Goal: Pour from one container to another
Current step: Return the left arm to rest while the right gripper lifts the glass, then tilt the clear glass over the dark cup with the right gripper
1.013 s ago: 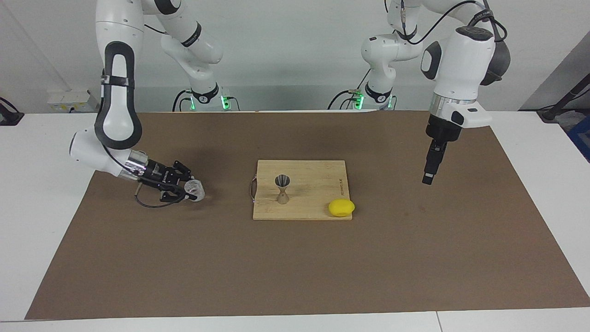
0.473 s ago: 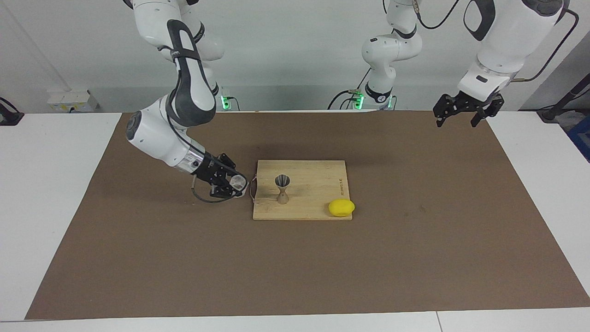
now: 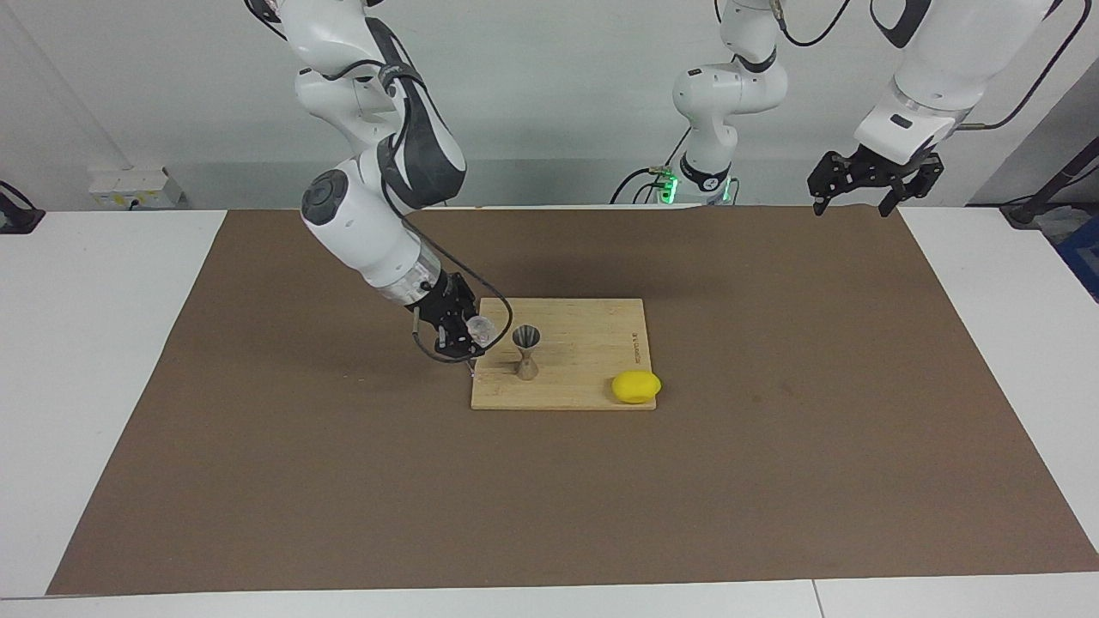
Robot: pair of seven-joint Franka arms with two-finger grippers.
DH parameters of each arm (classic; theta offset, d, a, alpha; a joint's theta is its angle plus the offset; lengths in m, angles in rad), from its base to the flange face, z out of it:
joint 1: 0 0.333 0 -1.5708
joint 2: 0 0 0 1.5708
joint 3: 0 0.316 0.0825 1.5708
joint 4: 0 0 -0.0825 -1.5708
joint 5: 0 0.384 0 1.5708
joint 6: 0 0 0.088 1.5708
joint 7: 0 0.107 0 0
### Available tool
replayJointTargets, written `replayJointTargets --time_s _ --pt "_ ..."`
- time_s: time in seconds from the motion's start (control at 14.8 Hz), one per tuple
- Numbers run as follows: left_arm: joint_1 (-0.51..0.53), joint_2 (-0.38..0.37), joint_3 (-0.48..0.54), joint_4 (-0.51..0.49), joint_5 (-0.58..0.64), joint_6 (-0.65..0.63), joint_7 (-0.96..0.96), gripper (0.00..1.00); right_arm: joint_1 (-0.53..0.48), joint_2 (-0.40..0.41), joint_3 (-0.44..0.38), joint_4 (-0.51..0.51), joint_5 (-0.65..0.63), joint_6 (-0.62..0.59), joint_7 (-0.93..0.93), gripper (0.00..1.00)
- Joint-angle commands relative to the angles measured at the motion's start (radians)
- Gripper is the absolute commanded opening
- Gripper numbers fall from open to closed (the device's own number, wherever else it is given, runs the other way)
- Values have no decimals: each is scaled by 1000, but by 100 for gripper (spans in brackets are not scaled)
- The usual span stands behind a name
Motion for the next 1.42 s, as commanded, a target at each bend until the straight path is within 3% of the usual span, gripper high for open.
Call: replayJointTargets --time_s 0.0,0.27,0.54,1.35 --pt "-35 -3 31 13 -2 -22 18 100 30 27 0 43 -77 4 68 0" --pt "-28 3 38 32 -45 -25 16 100 62 27 0 43 -149 0 88 0" --pt "-18 -5 35 23 -43 -2 21 100 99 27 1 59 -315 -16 123 0" --pt "22 -22 22 -4 -55 -5 10 100 167 40 1 104 -468 -25 148 0"
